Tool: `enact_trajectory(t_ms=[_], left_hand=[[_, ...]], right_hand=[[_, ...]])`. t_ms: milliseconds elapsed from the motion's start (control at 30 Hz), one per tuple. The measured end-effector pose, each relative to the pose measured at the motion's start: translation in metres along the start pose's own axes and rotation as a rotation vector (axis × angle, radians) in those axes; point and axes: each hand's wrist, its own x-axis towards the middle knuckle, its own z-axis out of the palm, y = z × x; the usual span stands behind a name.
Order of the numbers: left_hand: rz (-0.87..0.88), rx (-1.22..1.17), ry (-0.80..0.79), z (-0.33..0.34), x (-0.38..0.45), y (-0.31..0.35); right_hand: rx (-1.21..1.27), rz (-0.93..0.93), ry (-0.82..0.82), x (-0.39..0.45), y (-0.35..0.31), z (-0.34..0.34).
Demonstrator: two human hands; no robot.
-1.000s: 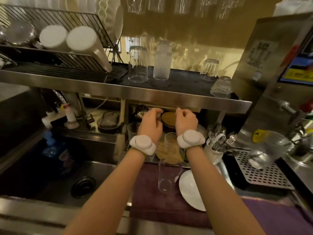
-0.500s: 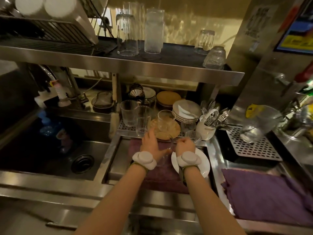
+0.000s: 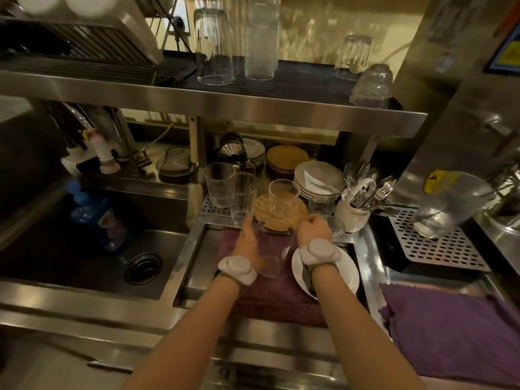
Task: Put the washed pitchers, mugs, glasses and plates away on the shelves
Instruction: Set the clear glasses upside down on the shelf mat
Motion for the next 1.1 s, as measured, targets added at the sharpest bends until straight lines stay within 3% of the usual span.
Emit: enact_trajectory(t_ms=[133, 200, 333, 433, 767, 933, 1100], left_hand=[[-0.132, 0.195, 0.057, -0.028, 0.012, -0.009], [-0.16, 0.179, 0.135, -0.045, 0.02, -0.006], [-0.089, 0.117, 0.327, -0.078, 0.046, 0.004], [-0.072, 0.136, 0.374, -0.1, 0.072, 0.011], [-0.165, 0.191, 0.289, -0.132, 0.143, 0.012], [-0.096, 0.259, 0.181, -0.134, 0.161, 0.0], [-0.018, 0.26, 0.209, -0.134, 0.159, -0.003]], right_hand=[[0.046, -0.057, 0.003, 0.006, -0.03, 0.01], [0.03, -0.1, -0.002, 0.008, -0.045, 0.018], [0.002, -0.169, -0.048, 0.013, -0.068, 0.036], [0.012, -0.181, -0.105, 0.02, -0.081, 0.049], [0.103, -0.163, -0.125, 0.056, -0.111, 0.088], [0.115, -0.164, -0.114, 0.069, -0.12, 0.105], [0.107, -0.163, -0.108, 0.071, -0.125, 0.115]])
